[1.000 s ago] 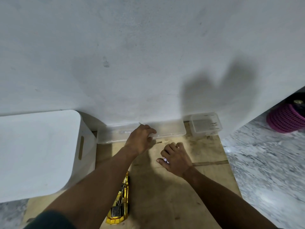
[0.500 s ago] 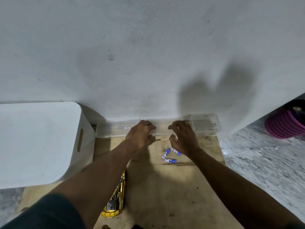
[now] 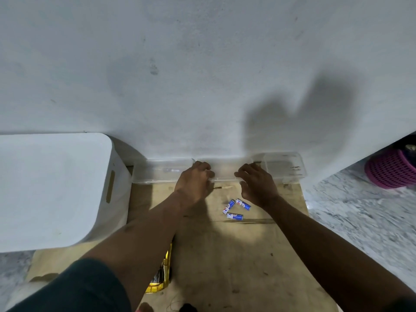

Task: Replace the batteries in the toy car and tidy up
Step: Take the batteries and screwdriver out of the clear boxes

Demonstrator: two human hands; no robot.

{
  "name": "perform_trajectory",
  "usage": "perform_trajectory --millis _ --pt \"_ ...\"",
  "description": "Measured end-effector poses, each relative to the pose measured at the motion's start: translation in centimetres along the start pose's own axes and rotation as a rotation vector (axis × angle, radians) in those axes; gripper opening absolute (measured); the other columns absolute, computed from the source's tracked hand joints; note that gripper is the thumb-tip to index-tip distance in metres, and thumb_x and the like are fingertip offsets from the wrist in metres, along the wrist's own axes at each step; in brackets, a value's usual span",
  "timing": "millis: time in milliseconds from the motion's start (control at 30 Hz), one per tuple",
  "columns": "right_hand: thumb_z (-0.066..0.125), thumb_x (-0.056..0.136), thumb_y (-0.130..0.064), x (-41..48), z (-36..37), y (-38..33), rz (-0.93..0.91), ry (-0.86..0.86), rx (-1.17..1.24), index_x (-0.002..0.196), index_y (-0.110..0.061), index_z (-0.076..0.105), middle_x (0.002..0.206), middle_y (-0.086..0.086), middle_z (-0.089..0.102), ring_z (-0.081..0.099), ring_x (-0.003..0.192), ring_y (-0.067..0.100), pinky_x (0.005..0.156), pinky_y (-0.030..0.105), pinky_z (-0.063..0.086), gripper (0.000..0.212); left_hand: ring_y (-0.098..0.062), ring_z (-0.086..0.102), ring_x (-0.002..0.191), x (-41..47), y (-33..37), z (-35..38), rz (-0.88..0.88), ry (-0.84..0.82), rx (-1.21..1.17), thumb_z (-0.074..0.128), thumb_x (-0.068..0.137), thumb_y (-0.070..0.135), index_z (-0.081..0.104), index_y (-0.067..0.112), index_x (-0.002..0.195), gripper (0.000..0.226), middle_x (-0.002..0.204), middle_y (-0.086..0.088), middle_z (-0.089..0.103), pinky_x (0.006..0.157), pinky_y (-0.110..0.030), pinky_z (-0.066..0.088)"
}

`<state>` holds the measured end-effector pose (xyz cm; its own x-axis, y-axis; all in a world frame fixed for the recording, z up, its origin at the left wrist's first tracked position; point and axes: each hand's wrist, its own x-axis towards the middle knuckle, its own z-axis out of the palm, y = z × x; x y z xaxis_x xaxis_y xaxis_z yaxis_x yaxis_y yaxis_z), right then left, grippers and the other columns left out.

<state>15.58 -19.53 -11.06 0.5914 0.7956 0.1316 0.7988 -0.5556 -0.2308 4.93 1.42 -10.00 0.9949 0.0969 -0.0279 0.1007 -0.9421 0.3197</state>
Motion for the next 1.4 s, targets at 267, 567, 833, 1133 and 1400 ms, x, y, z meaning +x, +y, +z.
perform_trajectory --millis 267,567,833,1133,1400 --pt "0.082 0.060 -0.003 0.1 0.1 -0.6 0.035 0.005 0.015 0.096 -0.014 0.071 0.096 0.001 0.067 0.063 0.090 0.023 0.070 0.032 0.057 0.039 -0.020 0.058 0.120 0.7 -0.4 -1.8 0.013 -0.159 -0.062 0.067 0.088 0.040 0.072 0.018 0.121 0.040 0.128 0.000 0.063 0.092 -0.038 0.054" --pt "0.064 0.068 -0.023 3.2 0.2 -6.0 0.026 0.087 0.132 0.100 -0.021 0.072 0.100 -0.003 0.066 0.061 0.095 0.020 0.080 0.037 0.050 0.033 -0.026 0.063 0.112 -1.9 -5.4 -8.1 -0.270 -0.078 -0.022 0.061 0.088 0.027 0.070 0.021 0.119 0.034 0.118 -0.004 0.069 0.093 -0.038 0.053" --pt "0.060 0.076 -0.028 7.8 2.2 -13.9 -0.095 -0.162 0.082 0.119 -0.020 0.067 0.116 0.001 0.064 0.059 0.109 0.022 0.097 0.038 0.043 0.045 -0.028 0.054 0.121 -5.1 -7.7 -8.2 -0.448 -0.242 0.156 0.066 0.090 0.021 0.047 0.021 0.138 0.052 0.135 -0.006 0.050 0.090 -0.037 0.050" --pt "0.068 0.083 -0.029 9.4 3.2 -15.7 -0.109 -0.217 -0.104 0.112 -0.013 0.064 0.111 0.008 0.062 0.057 0.109 0.029 0.095 0.041 0.047 0.033 -0.030 0.042 0.133 -5.6 -8.5 -6.2 -0.465 -0.194 0.170 0.061 0.091 0.005 0.035 0.020 0.149 0.065 0.148 -0.012 0.039 0.110 -0.039 0.044" --pt "0.086 0.052 -0.026 9.7 3.9 -17.0 -0.056 -0.223 -0.235 0.085 -0.011 0.071 0.080 0.009 0.067 0.066 0.073 0.030 0.072 0.042 0.059 0.039 -0.033 0.043 0.135 -5.4 -7.8 -6.3 -0.422 -0.213 0.287 0.066 0.089 0.002 0.027 0.014 0.151 0.074 0.149 -0.018 0.038 0.110 -0.036 0.041"
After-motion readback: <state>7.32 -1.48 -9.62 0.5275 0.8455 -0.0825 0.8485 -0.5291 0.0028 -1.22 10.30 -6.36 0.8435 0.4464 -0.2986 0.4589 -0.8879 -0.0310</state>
